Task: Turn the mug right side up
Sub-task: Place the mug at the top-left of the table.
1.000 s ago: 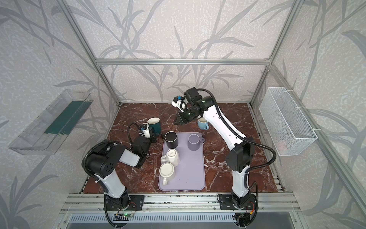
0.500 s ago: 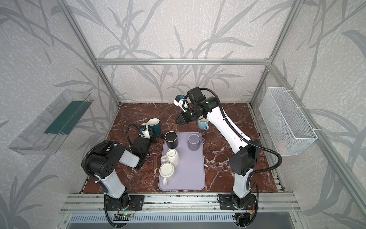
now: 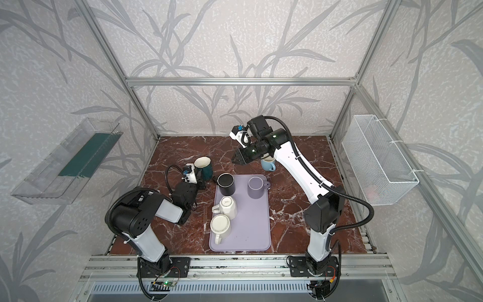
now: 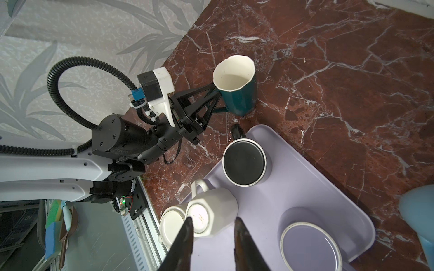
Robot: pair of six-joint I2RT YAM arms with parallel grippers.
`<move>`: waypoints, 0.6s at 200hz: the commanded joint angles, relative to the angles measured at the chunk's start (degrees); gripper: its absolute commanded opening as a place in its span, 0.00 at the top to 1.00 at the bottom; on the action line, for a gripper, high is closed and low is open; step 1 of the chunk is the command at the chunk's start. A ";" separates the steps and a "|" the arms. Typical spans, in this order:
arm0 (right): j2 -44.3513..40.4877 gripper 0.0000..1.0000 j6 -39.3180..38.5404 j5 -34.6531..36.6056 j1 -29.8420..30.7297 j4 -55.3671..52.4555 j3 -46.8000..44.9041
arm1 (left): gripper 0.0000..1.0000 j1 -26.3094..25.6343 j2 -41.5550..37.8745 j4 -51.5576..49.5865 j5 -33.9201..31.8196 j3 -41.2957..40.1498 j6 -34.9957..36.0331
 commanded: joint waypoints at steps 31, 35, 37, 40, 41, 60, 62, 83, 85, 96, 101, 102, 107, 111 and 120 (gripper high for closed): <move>-3.12 0.69 0.32 -0.09 -0.25 1.04 -1.62 | 0.67 -0.37 -3.63 2.32 -0.13 -2.29 -1.82; -3.17 0.68 0.33 -0.13 -0.24 1.17 -1.74 | 0.66 -0.37 -3.84 2.19 -0.03 -2.36 -1.93; -3.21 0.68 0.38 -0.13 -0.26 1.18 -1.84 | 0.66 -0.37 -3.95 2.14 0.08 -2.46 -1.97; -3.26 0.68 0.41 -0.13 -0.28 1.22 -1.93 | 0.66 -0.44 -4.19 2.10 0.11 -2.63 -1.95; -3.24 0.68 0.40 -0.13 -0.23 1.30 -1.95 | 0.66 -0.45 -4.32 2.06 0.07 -2.67 -1.97; -3.52 0.68 0.57 -0.22 -0.24 1.75 -2.76 | 0.66 -0.46 -5.95 0.34 0.01 -3.20 -2.34; -3.56 0.68 0.59 -0.29 -0.26 1.85 -2.82 | 0.66 -0.50 -6.14 0.03 -0.05 -3.28 -2.36; -3.99 0.67 0.79 -0.39 -0.26 2.68 -3.83 | 0.65 -0.64 -8.24 -3.21 0.53 -3.23 -2.59; -4.03 0.67 0.82 -0.40 -0.25 2.81 -3.92 | 0.65 -0.64 -8.43 -3.49 0.55 -3.23 -2.60; -4.27 0.67 0.93 -0.40 -0.22 3.07 -4.16 | 0.65 -0.73 -9.93 -5.71 0.70 -3.20 -2.71; -4.23 0.67 0.87 -0.40 -0.28 3.10 -4.30 | 0.65 -0.73 -10.60 -6.86 0.73 -3.09 -2.78; -4.27 0.67 0.91 -0.40 -0.29 3.08 -4.27 | 0.65 -0.73 -10.74 -7.04 0.68 -3.11 -2.78; -4.34 0.67 0.87 -0.40 -0.23 3.09 -4.41 | 0.65 -0.72 -11.47 -8.12 0.55 -2.95 -2.88; -4.39 0.67 0.91 -0.40 -0.25 3.08 -4.41 | 0.65 -0.77 -12.20 -9.50 0.47 -2.86 -3.08; -4.55 0.67 0.86 -0.29 -0.25 3.18 -4.59 | 0.65 -0.75 -14.12 -13.05 0.36 -2.49 -3.42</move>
